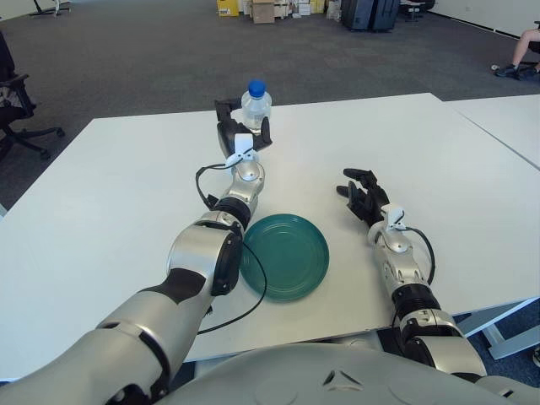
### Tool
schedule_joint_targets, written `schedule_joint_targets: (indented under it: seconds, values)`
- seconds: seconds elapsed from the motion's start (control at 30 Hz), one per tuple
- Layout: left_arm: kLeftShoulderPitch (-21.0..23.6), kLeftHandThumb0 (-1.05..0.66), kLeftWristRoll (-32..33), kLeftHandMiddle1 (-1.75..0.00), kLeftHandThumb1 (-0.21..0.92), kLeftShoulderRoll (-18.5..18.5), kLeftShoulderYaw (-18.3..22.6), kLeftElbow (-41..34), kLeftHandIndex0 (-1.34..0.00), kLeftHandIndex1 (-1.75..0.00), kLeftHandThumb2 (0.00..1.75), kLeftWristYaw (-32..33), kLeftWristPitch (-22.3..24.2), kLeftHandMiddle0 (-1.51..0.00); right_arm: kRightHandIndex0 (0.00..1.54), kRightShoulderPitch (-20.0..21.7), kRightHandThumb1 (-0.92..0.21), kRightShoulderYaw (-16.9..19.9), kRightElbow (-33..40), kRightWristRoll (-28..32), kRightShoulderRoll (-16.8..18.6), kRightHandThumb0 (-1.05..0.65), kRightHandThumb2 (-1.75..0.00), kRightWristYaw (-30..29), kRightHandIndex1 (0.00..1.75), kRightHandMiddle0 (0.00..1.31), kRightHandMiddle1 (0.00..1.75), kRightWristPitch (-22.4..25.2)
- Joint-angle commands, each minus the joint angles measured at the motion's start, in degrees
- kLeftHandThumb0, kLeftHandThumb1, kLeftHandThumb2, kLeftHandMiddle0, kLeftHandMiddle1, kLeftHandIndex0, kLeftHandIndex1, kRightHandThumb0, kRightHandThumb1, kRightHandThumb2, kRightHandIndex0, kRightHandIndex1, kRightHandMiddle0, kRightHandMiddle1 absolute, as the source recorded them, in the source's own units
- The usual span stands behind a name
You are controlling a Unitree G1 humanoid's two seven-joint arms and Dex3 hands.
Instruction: Put the bottle into the plate.
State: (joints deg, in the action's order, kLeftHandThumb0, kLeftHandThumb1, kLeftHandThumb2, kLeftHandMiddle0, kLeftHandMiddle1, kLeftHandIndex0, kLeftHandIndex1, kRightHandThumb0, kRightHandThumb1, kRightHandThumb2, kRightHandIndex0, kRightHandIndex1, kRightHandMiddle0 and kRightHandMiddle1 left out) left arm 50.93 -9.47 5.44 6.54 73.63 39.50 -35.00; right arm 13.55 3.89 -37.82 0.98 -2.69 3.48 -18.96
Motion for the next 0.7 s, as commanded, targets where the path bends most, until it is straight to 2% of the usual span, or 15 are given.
schedule_joint_targets:
  seconds: [0.0, 0.37, 0.67]
  values:
    - [1.25, -0.50, 0.65, -1.75, 0.26, -0.77, -0.15, -2.11, -0.65, -1.75, 1.37, -2.19, -2.81, -1.23, 0.34, 1.15, -0.92, 0.33, -0.78, 0.45, 0.30, -0.63, -0.70, -0.21, 0.74, 0.00, 1.09, -0.39]
    - [0.20, -0.50, 2.18, -1.75, 0.24, -0.80, 0.23, -4.30, -0.67, -1.75, 1.39, -8.89, -7.18, -1.23, 0.33, 1.74, -0.92, 0.95, -1.71, 1.40, 0.53, -0.67, -0.67, 0.61, 0.75, 0.00, 1.13, -1.22]
    - [-0.94, -0.50, 2.28, -1.75, 0.24, -0.64, -0.60, -7.04, -0.67, -1.75, 1.40, -11.82, -8.90, -1.23, 0.32, 1.56, -0.92, 1.15, -1.01, 1.56, 0.74, -0.69, -0.65, 0.93, 0.78, 0.00, 1.16, -0.43]
